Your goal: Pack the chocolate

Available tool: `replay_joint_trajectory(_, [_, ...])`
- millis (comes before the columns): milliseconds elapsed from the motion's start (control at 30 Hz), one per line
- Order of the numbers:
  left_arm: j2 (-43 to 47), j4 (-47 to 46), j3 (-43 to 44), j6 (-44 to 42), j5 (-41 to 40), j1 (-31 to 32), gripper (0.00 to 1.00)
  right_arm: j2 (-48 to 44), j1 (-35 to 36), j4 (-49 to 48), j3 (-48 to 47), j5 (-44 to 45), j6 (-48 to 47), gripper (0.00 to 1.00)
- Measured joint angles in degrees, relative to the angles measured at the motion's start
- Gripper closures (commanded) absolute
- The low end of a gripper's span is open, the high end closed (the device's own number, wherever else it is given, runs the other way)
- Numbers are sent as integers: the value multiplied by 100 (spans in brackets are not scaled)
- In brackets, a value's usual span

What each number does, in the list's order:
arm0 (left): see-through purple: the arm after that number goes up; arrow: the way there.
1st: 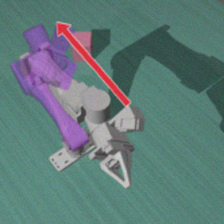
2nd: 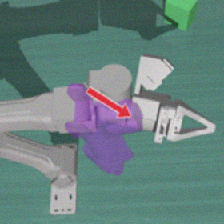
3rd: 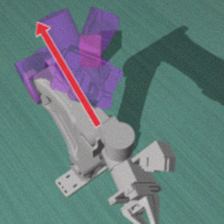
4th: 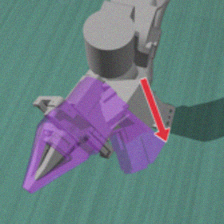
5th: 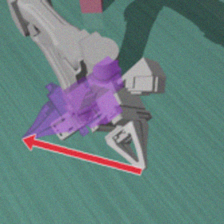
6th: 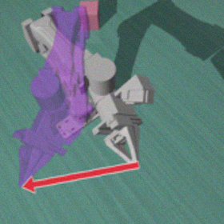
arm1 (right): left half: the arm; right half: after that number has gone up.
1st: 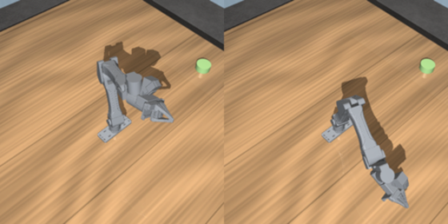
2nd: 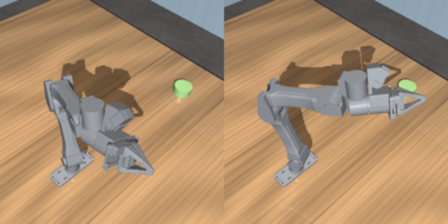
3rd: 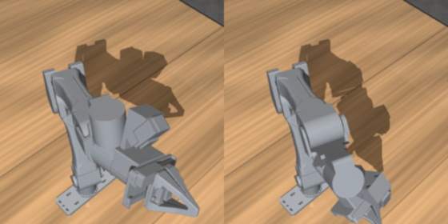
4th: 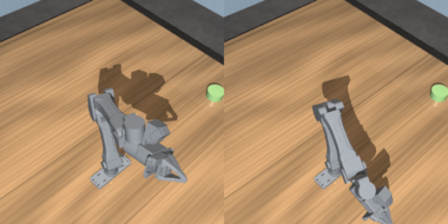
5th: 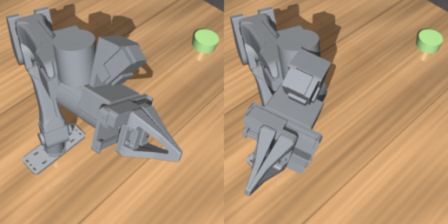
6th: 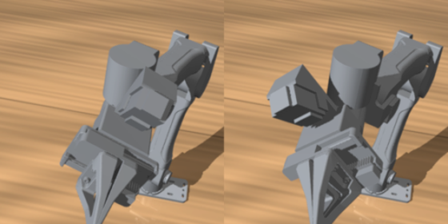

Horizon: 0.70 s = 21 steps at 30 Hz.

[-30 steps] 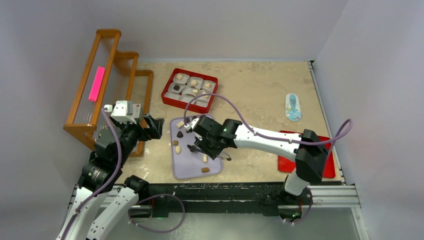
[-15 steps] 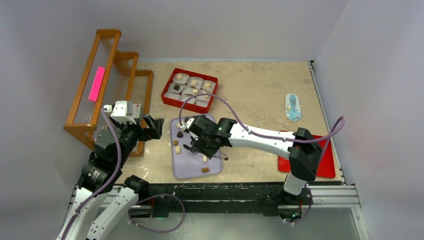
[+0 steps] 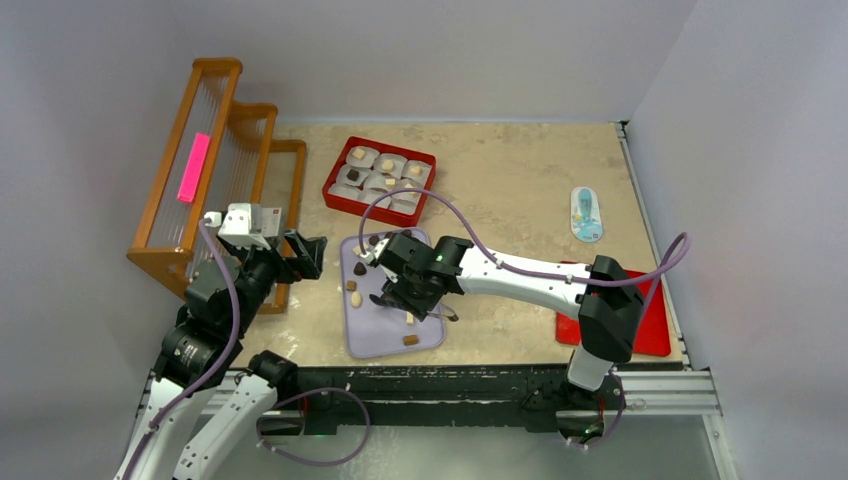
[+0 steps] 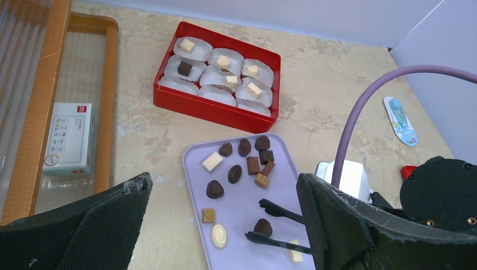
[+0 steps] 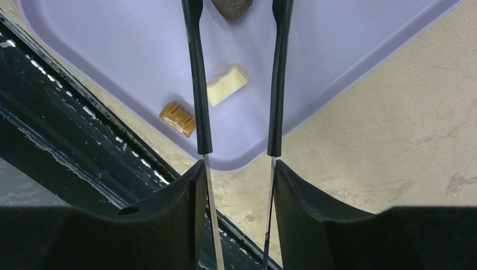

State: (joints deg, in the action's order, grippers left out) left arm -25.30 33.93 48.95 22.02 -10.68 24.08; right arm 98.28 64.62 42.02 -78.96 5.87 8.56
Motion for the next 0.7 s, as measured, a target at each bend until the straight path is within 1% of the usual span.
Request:
replay_joint_trajectory(433, [37, 0, 0, 0, 4, 0, 0, 0, 31, 39, 0, 0, 50, 54])
replay_joint_trajectory(700, [39, 0, 0, 0, 4, 0, 0, 0, 37, 227, 0, 68, 131, 54])
